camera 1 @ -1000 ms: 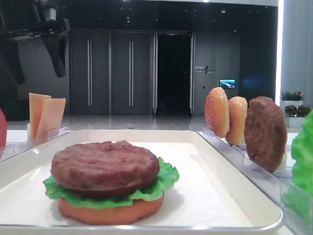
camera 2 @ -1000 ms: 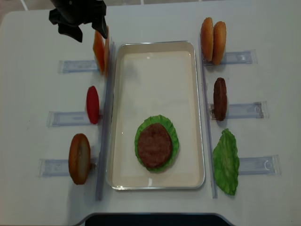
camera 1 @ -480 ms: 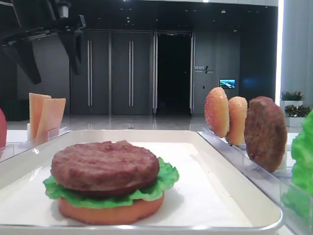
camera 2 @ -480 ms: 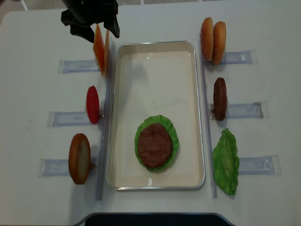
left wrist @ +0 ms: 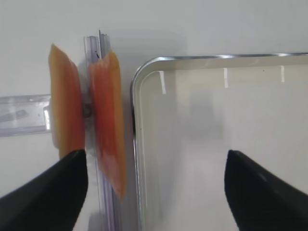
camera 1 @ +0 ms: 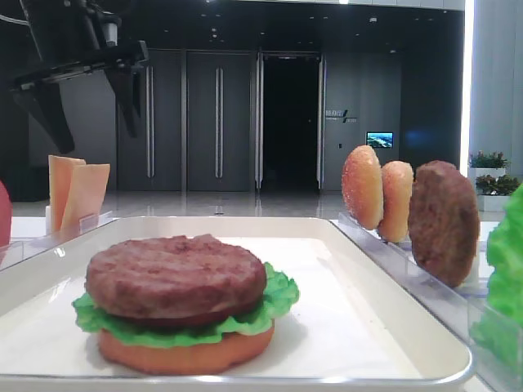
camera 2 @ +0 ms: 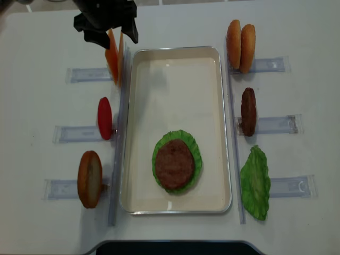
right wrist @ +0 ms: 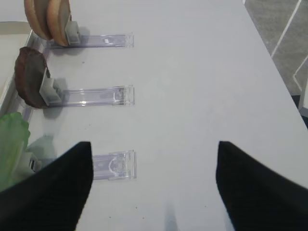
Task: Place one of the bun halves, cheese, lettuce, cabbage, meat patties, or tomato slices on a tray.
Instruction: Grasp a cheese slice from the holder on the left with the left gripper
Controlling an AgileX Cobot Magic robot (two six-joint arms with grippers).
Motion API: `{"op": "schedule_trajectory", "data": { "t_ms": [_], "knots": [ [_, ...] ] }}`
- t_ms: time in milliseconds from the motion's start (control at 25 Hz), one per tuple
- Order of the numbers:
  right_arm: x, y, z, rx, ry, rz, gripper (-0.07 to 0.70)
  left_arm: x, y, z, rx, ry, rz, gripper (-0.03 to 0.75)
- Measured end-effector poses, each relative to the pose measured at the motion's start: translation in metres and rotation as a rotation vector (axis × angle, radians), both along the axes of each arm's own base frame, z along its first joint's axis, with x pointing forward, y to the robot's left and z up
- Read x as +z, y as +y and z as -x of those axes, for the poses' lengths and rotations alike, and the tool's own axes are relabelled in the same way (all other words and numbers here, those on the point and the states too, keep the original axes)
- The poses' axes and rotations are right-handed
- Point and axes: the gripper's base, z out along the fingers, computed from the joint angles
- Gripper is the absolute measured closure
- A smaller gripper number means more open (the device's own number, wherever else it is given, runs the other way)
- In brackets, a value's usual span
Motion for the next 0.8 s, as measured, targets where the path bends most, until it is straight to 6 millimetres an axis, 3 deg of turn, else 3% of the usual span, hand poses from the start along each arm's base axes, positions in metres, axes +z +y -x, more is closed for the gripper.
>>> {"op": "schedule_trajectory", "data": {
  "t_ms": [800],
  "knots": [
    [0.0000, 0.0000, 0.0000, 0.000, 0.000, 0.000, 0.097, 0.0005, 0.0005, -0.0041, 0.003, -0.043, -0.006, 0.046]
  ]
}}
